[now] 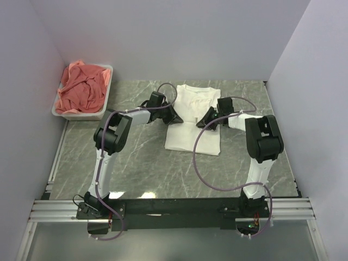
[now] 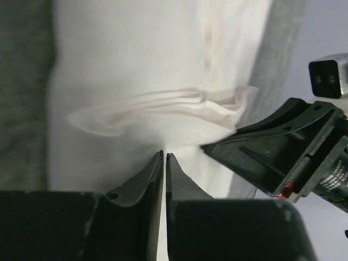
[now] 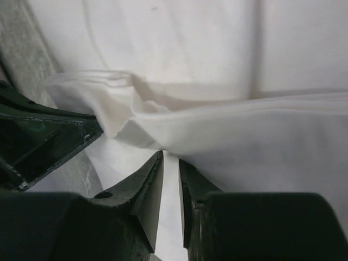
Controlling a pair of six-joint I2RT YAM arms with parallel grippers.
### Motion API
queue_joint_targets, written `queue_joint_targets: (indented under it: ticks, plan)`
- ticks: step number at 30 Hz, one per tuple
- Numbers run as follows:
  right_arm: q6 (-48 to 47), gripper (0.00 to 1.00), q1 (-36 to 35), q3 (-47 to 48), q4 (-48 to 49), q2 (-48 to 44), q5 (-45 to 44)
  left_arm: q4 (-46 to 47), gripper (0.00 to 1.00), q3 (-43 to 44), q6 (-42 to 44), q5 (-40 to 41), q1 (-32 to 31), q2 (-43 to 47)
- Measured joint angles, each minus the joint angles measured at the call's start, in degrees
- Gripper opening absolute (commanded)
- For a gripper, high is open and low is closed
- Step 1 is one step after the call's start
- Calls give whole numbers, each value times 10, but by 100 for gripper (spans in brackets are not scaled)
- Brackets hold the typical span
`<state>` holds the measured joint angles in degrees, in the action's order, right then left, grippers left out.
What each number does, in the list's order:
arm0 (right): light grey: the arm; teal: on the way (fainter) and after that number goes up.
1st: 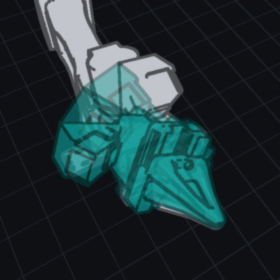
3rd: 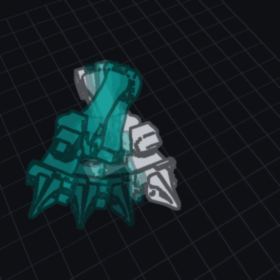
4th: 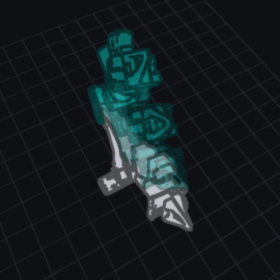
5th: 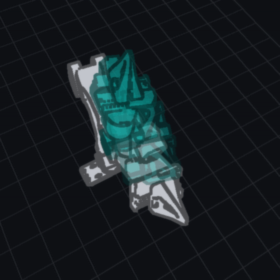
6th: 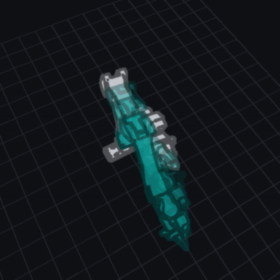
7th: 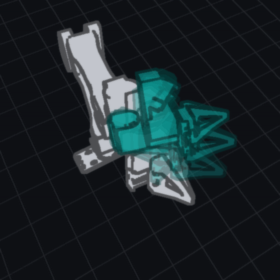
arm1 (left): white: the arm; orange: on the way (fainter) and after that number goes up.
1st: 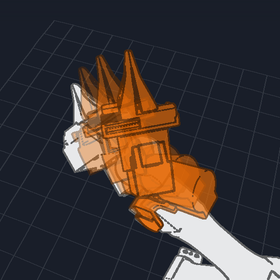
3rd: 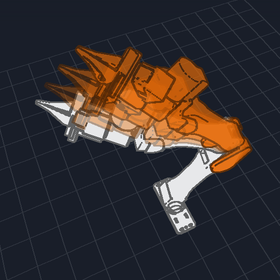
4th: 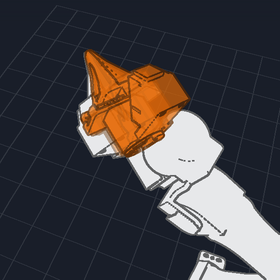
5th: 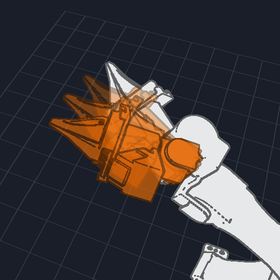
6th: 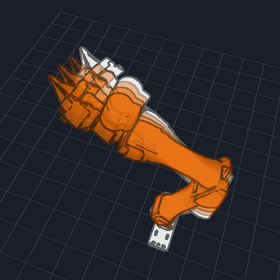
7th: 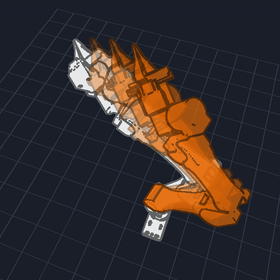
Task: Fold and stack the t-shirts
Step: Fold the tshirt
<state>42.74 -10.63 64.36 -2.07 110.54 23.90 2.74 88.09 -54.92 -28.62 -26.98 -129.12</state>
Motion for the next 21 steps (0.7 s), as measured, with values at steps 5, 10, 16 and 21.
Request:
queue_joint_targets:
  ticks: [5,10,16,21]
  plan:
    - [21,25,37,-2,26,22,48,-20,11,4,-3,-8,13,-25]
    - [41,27,78,-12,45,24,87,-17,12,4,-3,-5,16,-25]
    - [52,27,98,-17,42,23,100,-20,15,4,-3,-5,17,-25]
    - [40,28,107,-16,3,7,75,-31,28,4,5,-5,19,-14]
